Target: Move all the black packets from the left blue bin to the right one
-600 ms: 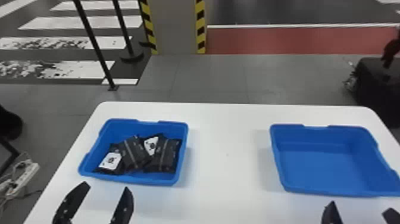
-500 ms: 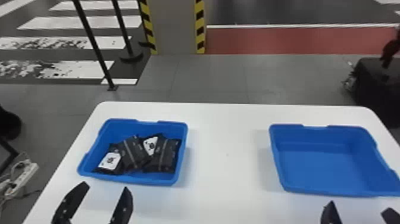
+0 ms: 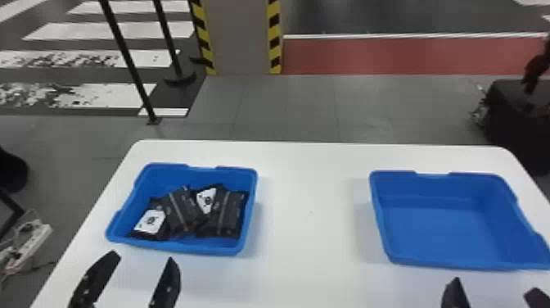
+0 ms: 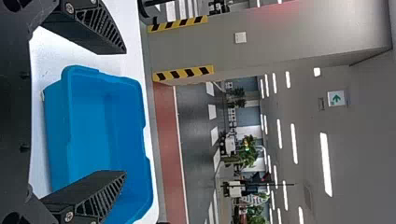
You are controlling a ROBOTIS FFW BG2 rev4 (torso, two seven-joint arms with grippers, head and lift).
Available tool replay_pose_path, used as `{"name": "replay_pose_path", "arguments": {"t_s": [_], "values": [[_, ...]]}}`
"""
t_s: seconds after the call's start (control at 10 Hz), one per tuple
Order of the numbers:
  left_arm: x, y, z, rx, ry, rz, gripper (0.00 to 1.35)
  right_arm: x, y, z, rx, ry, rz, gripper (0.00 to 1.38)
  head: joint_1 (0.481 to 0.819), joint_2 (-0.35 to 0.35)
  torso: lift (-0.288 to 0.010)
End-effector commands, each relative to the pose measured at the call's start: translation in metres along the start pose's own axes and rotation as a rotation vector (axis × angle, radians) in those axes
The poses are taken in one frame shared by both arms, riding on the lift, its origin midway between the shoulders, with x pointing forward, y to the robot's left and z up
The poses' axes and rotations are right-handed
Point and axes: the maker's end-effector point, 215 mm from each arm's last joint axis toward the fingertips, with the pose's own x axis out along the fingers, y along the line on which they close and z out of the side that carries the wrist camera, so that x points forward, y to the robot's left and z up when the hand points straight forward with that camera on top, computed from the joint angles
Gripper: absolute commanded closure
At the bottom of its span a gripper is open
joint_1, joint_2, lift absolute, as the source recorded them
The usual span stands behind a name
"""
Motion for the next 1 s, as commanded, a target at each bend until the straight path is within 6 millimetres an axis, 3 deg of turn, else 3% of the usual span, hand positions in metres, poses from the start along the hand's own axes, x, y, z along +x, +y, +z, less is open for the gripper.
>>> {"name": "replay_pose_path", "arguments": {"t_s": [0.0, 0.3, 0.6, 0.9], "values": [[0.000, 0.000, 0.000, -0.005, -0.001, 0.002, 0.14, 0.000, 0.000, -0.002, 0.007, 0.004, -0.001, 0.10, 0.695, 0.087, -0.110], [0.004, 0.004, -0.010, -0.014, 0.029, 0.008, 0.14, -0.001, 0.000, -0.005, 0.017, 0.009, -0.002, 0.10, 0.695, 0.090, -0.110], [0.031, 0.010, -0.017, -0.018, 0.060, -0.015, 0.14, -0.002, 0.001, -0.008, 0.023, 0.013, 0.004, 0.10, 0.695, 0.095, -0.110], [0.055, 0.029, -0.055, -0.029, 0.167, -0.005, 0.14, -0.002, 0.002, -0.010, 0.035, 0.018, 0.009, 0.10, 0.695, 0.104, -0.110]]}}
